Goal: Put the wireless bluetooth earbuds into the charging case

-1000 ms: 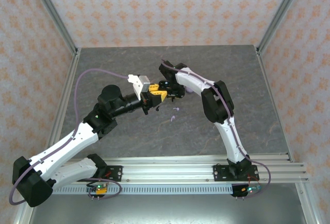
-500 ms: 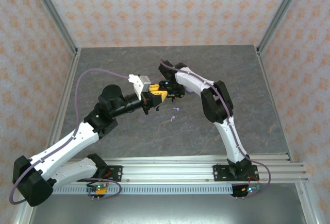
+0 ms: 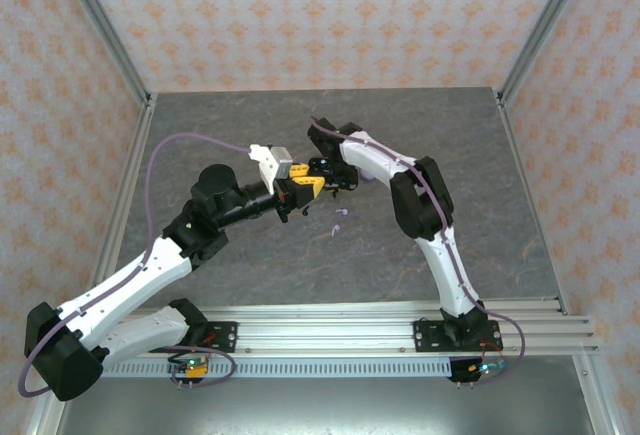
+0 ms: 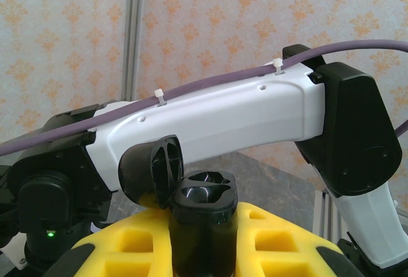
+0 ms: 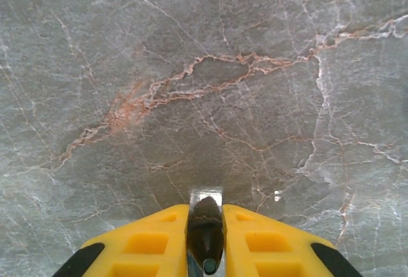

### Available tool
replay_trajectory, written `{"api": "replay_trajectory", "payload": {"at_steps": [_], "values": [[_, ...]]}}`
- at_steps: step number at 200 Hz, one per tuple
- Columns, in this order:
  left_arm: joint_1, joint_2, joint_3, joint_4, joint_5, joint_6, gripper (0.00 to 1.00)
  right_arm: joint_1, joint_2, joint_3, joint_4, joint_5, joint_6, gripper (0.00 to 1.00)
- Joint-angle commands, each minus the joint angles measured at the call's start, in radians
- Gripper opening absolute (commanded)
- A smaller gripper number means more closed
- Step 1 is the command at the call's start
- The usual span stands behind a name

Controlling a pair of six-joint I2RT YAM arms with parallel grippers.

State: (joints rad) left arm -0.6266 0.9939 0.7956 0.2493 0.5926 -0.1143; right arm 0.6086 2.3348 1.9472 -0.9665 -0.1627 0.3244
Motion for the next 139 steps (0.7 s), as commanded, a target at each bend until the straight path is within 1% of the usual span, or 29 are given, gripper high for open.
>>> {"api": "replay_trajectory", "payload": {"at_steps": [1, 76, 112, 139], "values": [[-0.004, -0.003, 0.029, 0.007, -0.013, -0.007, 0.02, -0.019, -0.028, -0.066, -0.009, 0.035, -0.007, 0.18], [-0.004, 0.001, 0.029, 0.002, -0.025, -0.010, 0.02, -0.071, -0.133, -0.185, 0.091, -0.007, -0.072, 0.18], [-0.005, 0.012, 0.029, -0.008, -0.058, -0.016, 0.02, -0.114, -0.223, -0.294, 0.195, -0.080, -0.086, 0.18], [-0.004, 0.033, 0.041, -0.015, -0.078, -0.028, 0.02, -0.143, -0.293, -0.364, 0.260, -0.110, -0.089, 0.18]]}}
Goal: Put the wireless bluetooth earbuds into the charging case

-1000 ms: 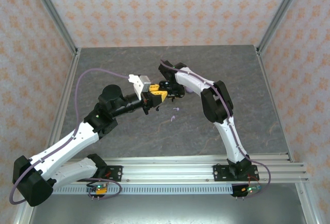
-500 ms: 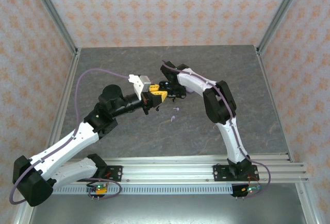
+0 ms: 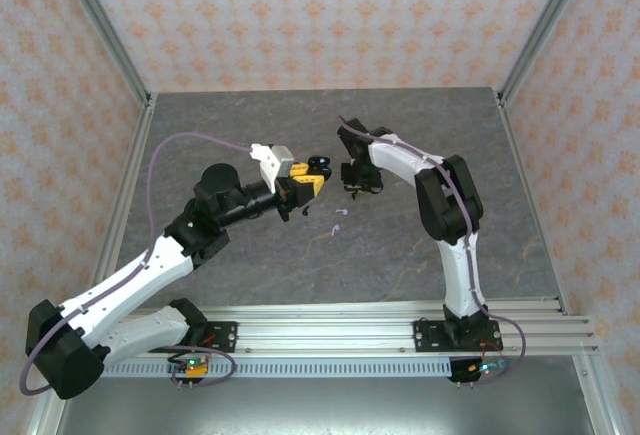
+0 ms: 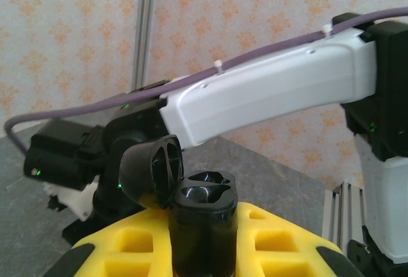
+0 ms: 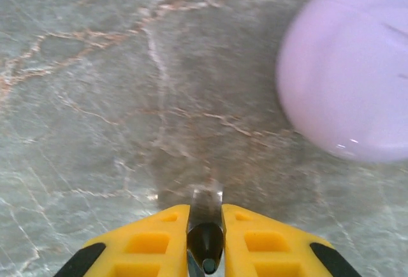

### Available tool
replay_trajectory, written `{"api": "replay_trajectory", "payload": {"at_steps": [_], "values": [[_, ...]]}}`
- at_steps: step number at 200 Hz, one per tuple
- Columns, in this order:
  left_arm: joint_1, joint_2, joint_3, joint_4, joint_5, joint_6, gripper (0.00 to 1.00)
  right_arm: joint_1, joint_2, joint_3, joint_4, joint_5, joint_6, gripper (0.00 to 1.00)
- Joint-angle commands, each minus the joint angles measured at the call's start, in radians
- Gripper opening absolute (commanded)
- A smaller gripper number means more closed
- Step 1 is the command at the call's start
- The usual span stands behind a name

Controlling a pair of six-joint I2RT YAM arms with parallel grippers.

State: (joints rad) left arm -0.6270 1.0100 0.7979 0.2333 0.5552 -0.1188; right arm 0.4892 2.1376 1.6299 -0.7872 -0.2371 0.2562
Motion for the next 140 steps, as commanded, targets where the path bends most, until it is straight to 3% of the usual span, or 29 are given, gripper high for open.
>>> {"api": "replay_trajectory", "payload": {"at_steps": [1, 68, 140], "values": [[-0.004, 0.017, 0.039, 0.001, -0.042, -0.023, 0.02, -0.025, -0.098, -0.049, 0.083, -0.037, -0.020, 0.18], [0.036, 0.106, -0.009, 0.162, -0.032, -0.132, 0.02, -0.117, -0.268, -0.199, 0.223, -0.195, 0.023, 0.18], [0.075, 0.193, -0.103, 0.406, -0.005, -0.236, 0.02, -0.129, -0.466, -0.280, 0.293, -0.244, 0.036, 0.18]]}}
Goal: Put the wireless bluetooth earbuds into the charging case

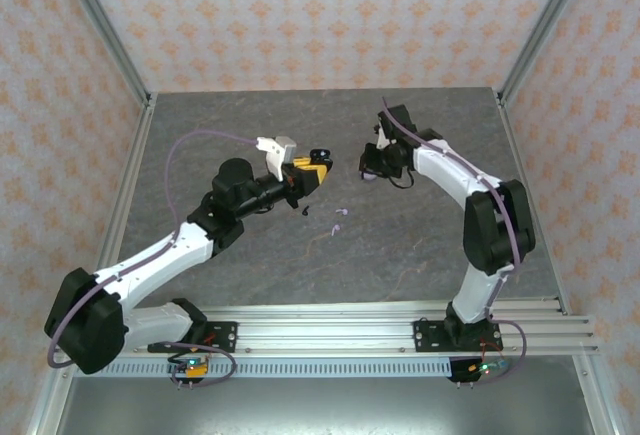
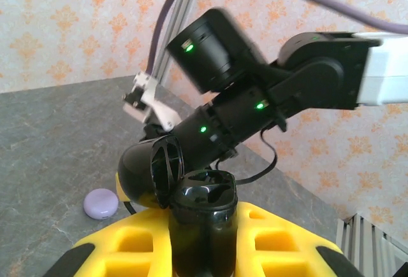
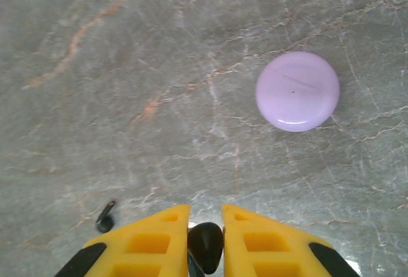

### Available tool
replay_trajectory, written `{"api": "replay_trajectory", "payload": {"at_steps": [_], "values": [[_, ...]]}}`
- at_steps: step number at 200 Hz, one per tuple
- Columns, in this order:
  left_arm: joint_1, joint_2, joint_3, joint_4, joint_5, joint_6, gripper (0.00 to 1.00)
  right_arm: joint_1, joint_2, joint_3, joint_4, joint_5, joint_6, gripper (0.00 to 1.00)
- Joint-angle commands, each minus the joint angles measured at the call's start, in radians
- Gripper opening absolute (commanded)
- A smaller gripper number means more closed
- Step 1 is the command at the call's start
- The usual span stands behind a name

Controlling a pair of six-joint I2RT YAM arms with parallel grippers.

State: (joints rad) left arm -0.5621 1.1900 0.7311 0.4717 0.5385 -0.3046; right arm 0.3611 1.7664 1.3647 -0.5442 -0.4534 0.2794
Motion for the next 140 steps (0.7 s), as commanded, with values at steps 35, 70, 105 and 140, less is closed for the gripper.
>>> {"api": "replay_trajectory", "payload": {"at_steps": [35, 70, 105, 140], "values": [[0.012, 0.030, -0.082, 0.277, 0.012, -0.077, 0.00, -0.002, -0.194, -0.019, 0.082, -0.071, 0.027, 0.17], [0.012, 0.034, -0.116, 0.366, 0.006, -0.084, 0.00, -0.001, -0.257, 0.001, 0.118, -0.143, 0.051, 0.17], [0.011, 0.039, -0.125, 0.394, 0.005, -0.064, 0.01, -0.001, -0.313, 0.019, 0.158, -0.199, 0.067, 0.18], [-0.001, 0.048, -0.112, 0.382, 0.002, -0.023, 0.01, 0.017, -0.369, 0.028, 0.199, -0.231, 0.075, 0.18]]}}
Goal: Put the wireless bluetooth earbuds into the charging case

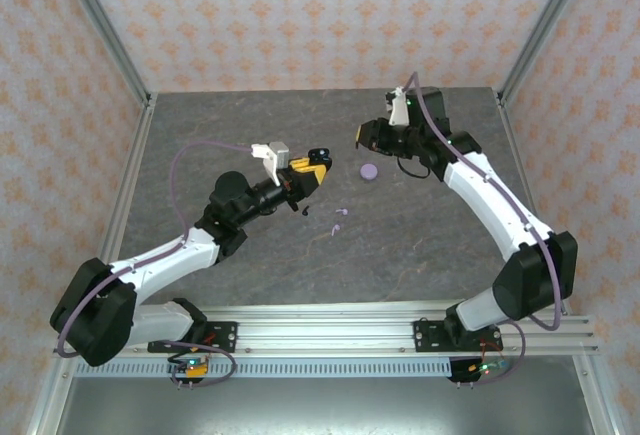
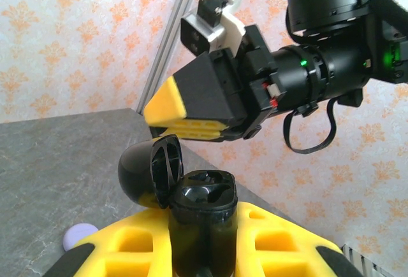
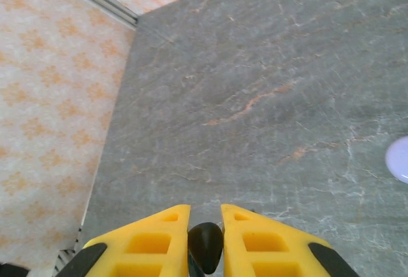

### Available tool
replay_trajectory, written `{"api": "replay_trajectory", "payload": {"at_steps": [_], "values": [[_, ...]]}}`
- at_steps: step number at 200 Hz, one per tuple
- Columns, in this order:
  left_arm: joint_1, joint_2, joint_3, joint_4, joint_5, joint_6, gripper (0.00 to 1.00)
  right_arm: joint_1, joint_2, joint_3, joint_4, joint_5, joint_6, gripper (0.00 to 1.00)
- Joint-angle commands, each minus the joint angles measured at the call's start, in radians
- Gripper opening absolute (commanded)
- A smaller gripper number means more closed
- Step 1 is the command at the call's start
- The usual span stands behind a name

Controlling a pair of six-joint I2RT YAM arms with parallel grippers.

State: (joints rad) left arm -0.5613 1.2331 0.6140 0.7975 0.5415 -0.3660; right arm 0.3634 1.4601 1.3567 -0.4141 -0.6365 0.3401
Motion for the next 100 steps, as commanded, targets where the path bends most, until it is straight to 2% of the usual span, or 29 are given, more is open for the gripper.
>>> {"api": "replay_trajectory", "payload": {"at_steps": [1, 100], "values": [[-0.002, 0.006, 0.006, 0.056, -0.001, 0.039, 0.01, 0.016, -0.063, 0.036, 0.070, -0.048, 0.014, 0.18], [-0.018, 0.042, 0.042, 0.061, -0.014, 0.038, 0.01, 0.129, -0.081, 0.079, 0.130, -0.047, 0.015, 0.19]]}}
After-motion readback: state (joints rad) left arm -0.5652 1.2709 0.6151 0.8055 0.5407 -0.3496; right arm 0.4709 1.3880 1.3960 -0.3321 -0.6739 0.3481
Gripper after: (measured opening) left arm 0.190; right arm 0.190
